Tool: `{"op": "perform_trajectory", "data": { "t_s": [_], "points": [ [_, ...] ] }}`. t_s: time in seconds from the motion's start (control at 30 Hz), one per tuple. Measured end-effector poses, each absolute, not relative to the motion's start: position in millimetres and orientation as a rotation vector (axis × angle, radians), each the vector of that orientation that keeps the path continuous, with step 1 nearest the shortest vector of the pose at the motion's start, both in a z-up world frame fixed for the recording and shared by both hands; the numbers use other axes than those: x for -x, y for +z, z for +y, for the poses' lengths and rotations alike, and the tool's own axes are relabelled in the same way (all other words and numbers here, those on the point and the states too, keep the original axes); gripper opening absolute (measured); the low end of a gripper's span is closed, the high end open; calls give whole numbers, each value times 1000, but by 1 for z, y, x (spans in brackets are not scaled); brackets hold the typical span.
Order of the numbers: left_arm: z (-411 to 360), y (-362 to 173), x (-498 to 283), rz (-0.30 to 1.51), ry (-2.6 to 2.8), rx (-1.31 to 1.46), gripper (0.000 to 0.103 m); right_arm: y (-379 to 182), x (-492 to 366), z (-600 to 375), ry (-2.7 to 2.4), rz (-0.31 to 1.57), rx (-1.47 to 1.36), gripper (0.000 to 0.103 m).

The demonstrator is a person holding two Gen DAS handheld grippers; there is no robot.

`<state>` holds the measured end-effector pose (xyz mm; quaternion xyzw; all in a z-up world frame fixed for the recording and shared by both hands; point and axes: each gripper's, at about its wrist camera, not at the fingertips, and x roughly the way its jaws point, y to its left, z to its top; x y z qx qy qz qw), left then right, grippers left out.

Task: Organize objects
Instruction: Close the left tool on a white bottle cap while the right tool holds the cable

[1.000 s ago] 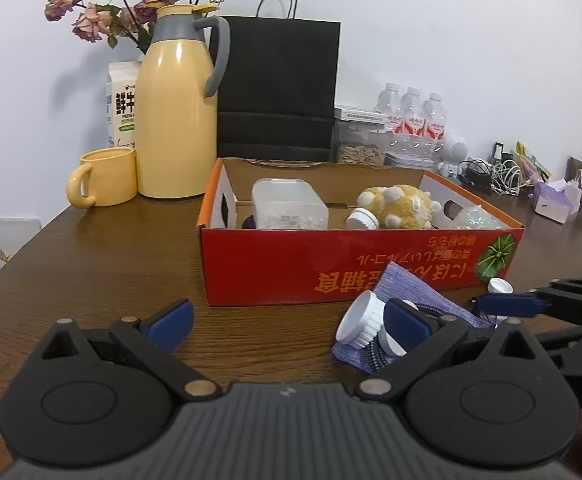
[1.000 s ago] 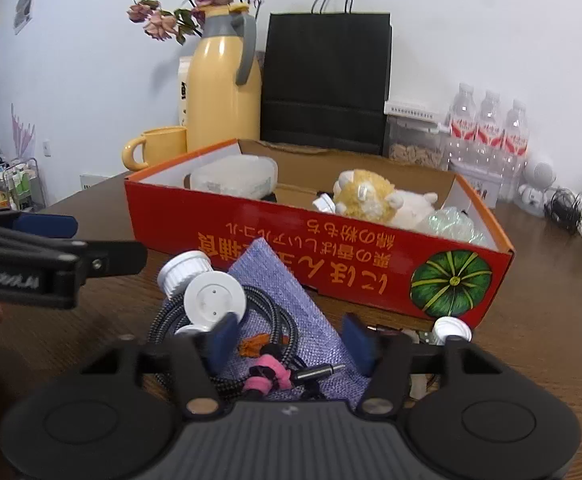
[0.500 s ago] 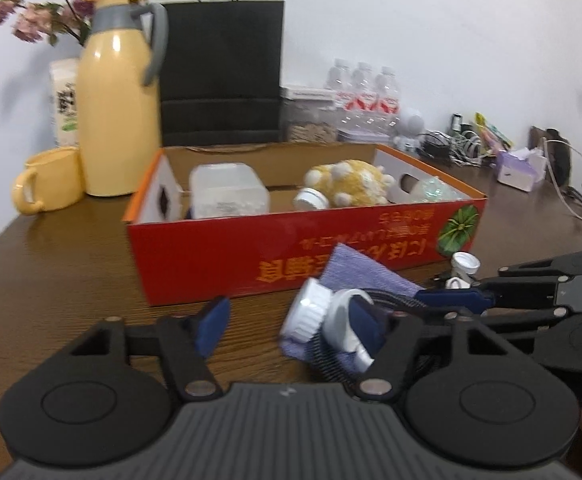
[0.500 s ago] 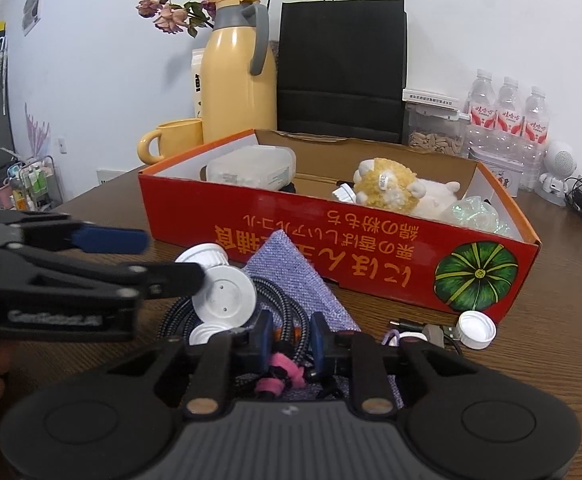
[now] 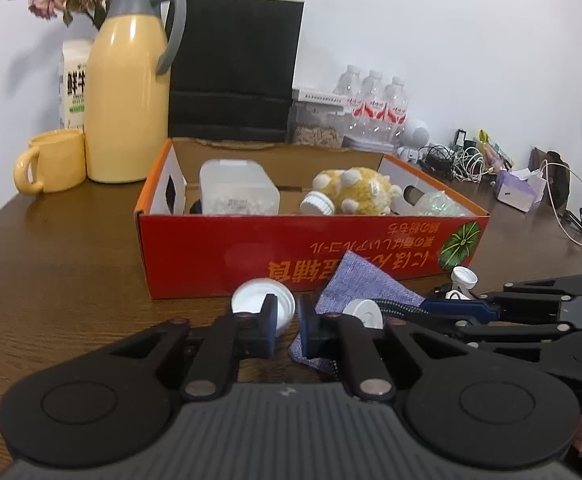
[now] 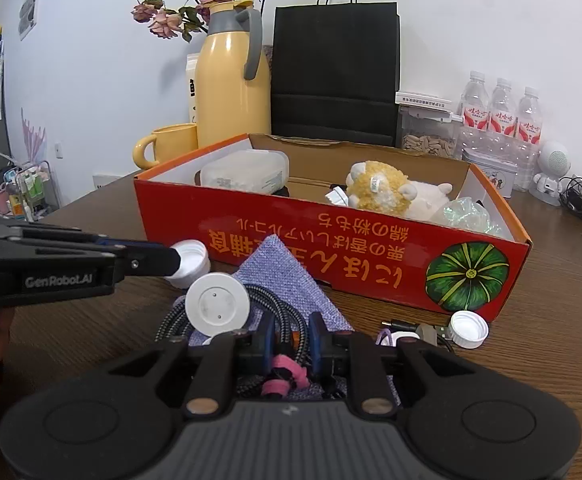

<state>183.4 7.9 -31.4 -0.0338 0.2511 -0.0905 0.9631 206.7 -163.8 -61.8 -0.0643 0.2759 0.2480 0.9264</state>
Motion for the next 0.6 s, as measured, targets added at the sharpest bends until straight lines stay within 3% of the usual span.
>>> {"op": "perform_trajectory", "data": {
  "t_s": [0.07,0.13,0.3,0.37,0.43,0.6],
  "points": [
    [5,-30,-181,491,-214,63,38,-62,-207,-164,511,566,133,17],
    [0,-28,-180,480,-242,53,44,-62,-207,-164,512,567,134,17],
    [-13,-34,-194,551,-288,42,38,-62,-207,-163,516,567,136,17],
    [-14,-37,-200,580,-315,59,21,-63,-206,-162,520,568,138,17],
    [-12,-35,-197,556,-324,66,14,-63,-206,-162,518,570,137,17],
    [-10,-26,-181,457,-298,62,11,-63,-206,-163,513,573,141,16]
  ]
}}
